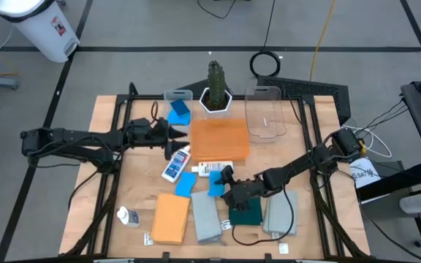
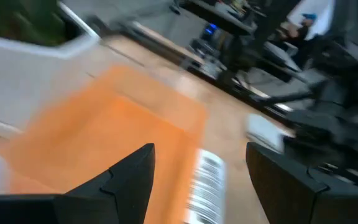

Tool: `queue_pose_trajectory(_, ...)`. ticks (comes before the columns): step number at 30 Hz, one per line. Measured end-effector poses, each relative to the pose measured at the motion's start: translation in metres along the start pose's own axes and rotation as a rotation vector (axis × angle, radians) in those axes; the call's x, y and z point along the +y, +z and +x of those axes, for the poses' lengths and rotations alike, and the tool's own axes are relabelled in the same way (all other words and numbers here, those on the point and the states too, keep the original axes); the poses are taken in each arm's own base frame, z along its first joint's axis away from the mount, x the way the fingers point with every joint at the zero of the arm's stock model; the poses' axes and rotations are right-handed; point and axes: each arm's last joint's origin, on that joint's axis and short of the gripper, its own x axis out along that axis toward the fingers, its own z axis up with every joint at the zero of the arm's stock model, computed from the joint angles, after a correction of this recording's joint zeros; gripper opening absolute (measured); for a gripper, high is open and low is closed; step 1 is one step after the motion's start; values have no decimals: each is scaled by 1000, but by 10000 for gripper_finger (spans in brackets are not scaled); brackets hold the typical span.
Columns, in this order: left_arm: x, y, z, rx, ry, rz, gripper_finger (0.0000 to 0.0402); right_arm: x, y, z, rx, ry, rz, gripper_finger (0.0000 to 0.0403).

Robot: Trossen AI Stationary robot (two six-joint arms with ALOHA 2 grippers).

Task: Pick & Place Kitchen Items
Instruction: Put the blue sponge into the white bin

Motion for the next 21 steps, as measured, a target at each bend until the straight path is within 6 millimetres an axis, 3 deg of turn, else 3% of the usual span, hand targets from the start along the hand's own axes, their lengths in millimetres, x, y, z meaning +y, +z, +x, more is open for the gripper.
queue_pose_trajectory(5, -19, -20, 12, 82, -62, -43, 257, -1, -1, 0, 20, -36, -22, 272)
queue_pose_trajectory(14, -53, -48, 31, 74, -163, -23, 257, -3, 1, 0, 34, -97, -47, 271)
queue_pose_trajectory(21, -64, -65, 36, 65, -104, 18, 257, -5, 7, -2, 3, -165, -111, 269)
